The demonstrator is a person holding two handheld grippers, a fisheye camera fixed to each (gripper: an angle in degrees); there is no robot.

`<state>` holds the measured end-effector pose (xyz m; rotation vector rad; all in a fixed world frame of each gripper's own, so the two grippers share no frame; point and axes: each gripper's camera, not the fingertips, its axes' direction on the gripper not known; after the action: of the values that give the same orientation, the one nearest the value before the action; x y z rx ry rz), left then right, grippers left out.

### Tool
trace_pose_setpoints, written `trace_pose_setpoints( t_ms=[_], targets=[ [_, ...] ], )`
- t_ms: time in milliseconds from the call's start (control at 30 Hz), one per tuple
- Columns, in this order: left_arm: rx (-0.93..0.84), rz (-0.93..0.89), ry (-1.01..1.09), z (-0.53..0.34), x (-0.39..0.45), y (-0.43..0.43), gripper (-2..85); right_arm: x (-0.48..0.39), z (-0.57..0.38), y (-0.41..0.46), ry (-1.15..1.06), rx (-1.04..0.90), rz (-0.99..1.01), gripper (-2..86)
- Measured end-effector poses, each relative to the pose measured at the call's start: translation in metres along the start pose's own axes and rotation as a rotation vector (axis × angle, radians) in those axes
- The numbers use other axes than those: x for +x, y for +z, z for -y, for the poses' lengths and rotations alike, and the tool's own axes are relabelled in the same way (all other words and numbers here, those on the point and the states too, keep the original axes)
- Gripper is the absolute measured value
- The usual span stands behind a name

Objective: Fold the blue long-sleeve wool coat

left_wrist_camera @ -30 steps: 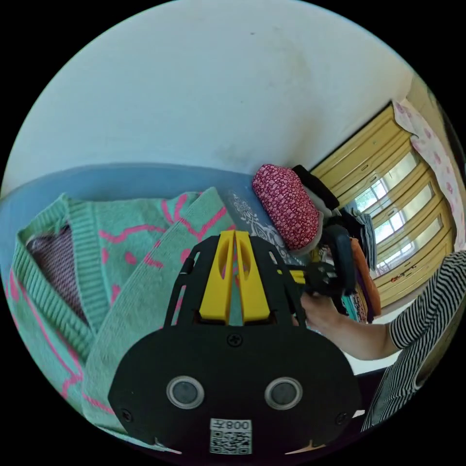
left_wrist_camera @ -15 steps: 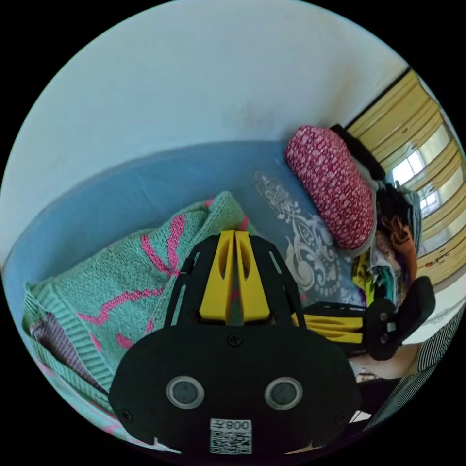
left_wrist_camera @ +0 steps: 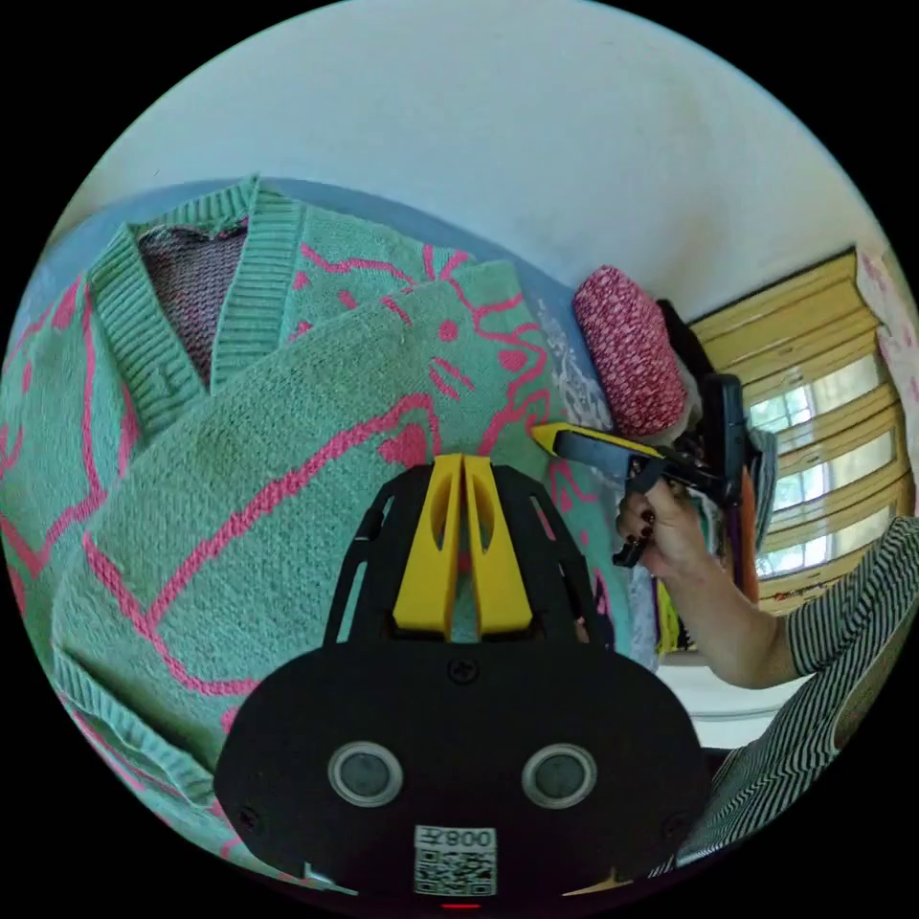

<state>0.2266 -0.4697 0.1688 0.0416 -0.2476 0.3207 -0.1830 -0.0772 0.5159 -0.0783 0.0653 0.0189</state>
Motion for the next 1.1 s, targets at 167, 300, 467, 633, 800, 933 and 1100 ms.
trace_pose_setpoints(
  t_ms=[167,300,467,633,800,933,1100],
  targets=[
    [0.151,0.195,-0.05,-0.09,-0.031,-0.072,0.2,-0.051,0.005,-0.003,-0.112,0.023,0.004,0.0],
    [0.041,0.184,-0.21,-0.152,-0.087,-0.078,0.2,-0.115,0.01,0.05,-0.24,-0.109,0.117,0.0],
    [0.286,0.042,-0.339,-0.254,-0.126,-0.142,0.5,-0.186,0.019,0.08,-0.329,-0.142,0.113,0.1],
    [0.514,0.065,-0.555,-0.38,-0.178,-0.22,1.7,-0.265,0.033,0.12,-0.425,-0.173,0.201,0.1],
    [0.739,0.127,-0.869,-0.512,-0.247,-0.297,6.4,-0.333,0.039,0.171,-0.521,-0.219,0.213,0.1],
    [0.905,0.165,-1.058,-0.596,-0.295,-0.339,8.8,-0.363,0.04,0.214,-0.56,-0.268,0.172,0.1],
    [0.968,0.178,-1.202,-0.653,-0.335,-0.359,9.1,-0.364,0.037,0.253,-0.518,-0.314,0.147,0.1]
  ],
)
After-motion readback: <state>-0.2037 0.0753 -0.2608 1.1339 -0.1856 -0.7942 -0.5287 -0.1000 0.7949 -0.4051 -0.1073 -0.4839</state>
